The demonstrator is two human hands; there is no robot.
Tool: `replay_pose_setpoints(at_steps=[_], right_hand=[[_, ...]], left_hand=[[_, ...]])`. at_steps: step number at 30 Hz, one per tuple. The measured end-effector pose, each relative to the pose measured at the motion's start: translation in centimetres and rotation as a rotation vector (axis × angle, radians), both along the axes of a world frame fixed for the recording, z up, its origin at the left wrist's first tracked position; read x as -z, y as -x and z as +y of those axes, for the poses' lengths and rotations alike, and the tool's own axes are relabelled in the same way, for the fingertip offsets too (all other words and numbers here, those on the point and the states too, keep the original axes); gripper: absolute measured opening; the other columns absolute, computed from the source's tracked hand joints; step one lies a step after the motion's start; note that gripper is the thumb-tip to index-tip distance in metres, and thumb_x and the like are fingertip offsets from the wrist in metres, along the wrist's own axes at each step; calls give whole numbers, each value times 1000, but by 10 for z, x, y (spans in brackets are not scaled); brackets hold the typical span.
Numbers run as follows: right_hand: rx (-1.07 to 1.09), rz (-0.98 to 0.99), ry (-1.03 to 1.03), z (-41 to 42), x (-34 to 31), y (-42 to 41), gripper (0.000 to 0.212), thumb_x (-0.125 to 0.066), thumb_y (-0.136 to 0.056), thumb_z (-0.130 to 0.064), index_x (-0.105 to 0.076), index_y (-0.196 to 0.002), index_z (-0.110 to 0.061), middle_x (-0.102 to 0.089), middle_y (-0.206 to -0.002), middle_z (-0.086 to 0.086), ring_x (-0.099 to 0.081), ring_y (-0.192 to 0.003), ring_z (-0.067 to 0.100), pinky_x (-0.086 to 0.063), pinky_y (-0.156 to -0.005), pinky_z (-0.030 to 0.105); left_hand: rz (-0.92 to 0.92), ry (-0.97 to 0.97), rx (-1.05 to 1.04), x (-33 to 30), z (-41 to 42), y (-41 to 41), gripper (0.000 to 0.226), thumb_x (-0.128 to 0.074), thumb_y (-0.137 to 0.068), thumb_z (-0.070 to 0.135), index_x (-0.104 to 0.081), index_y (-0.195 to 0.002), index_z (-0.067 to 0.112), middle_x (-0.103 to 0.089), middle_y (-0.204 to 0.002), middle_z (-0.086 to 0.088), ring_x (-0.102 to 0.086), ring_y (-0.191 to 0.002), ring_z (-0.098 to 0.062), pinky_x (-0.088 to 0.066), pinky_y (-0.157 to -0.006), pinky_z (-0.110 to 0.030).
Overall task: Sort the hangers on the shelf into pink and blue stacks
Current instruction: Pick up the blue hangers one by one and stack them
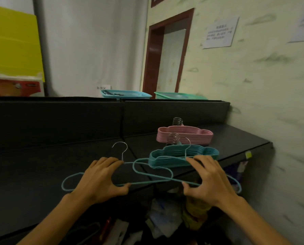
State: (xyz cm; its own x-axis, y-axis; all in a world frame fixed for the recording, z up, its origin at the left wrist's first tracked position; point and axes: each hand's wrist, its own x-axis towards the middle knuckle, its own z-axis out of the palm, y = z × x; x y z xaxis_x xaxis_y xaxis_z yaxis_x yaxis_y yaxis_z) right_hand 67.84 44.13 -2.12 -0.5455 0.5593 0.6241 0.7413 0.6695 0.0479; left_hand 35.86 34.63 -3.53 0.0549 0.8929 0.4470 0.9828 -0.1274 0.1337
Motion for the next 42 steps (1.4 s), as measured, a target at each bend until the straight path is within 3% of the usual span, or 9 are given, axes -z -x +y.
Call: replay_pose_setpoints(at_steps=[5, 11, 25, 38, 42], right_hand=[[41, 87, 0, 38, -4, -29, 71, -58, -70, -57, -65, -122, -10, -61, -112, 9, -57, -105, 28, -53, -85, 47], [60, 228, 27, 92, -24, -49, 68, -58, -73, -54, -64, -119, -5, -59, -107, 7, -55, -98, 25, -54, -79, 43], [50, 293, 1, 192, -60, -81, 70, -55, -75, -58, -64, -120, -5, -60, -104, 8, -54, -95, 25, -48, -78, 36], [-100, 227, 70, 241, -56, -97, 74, -53, -74, -61, -64, -121, -5, -60, -104, 9, -54, -95, 25, -49, -77, 36], [-173, 158, 119, 237, -52, -100, 75, -53, -73, -63, -62, -123, -8, -58, -105, 5, -51, -95, 19, -47, -77, 32]], left_hand=[[-4, -14, 57, -3, 48, -39, 83, -49, -67, 76, -59, -127, 20, -60, -124, 4, -55, -111, -15, -42, -91, -29], [-8, -44, 150, -16, 115, -75, 74, -52, -67, 72, -65, -117, 19, -65, -110, 4, -60, -95, -16, -45, -78, -29], [-35, 19, 134, -22, 209, -141, 88, -31, -64, 80, -54, -129, 25, -55, -124, 10, -49, -111, -9, -38, -92, -28], [-23, 36, -7, -13, 209, -171, 89, -33, -67, 79, -46, -137, 26, -50, -133, 11, -44, -119, -9, -34, -96, -28], [-42, 73, -6, -10, 206, -172, 92, -35, -68, 84, -38, -141, 29, -44, -140, 11, -40, -125, -9, -29, -104, -30]])
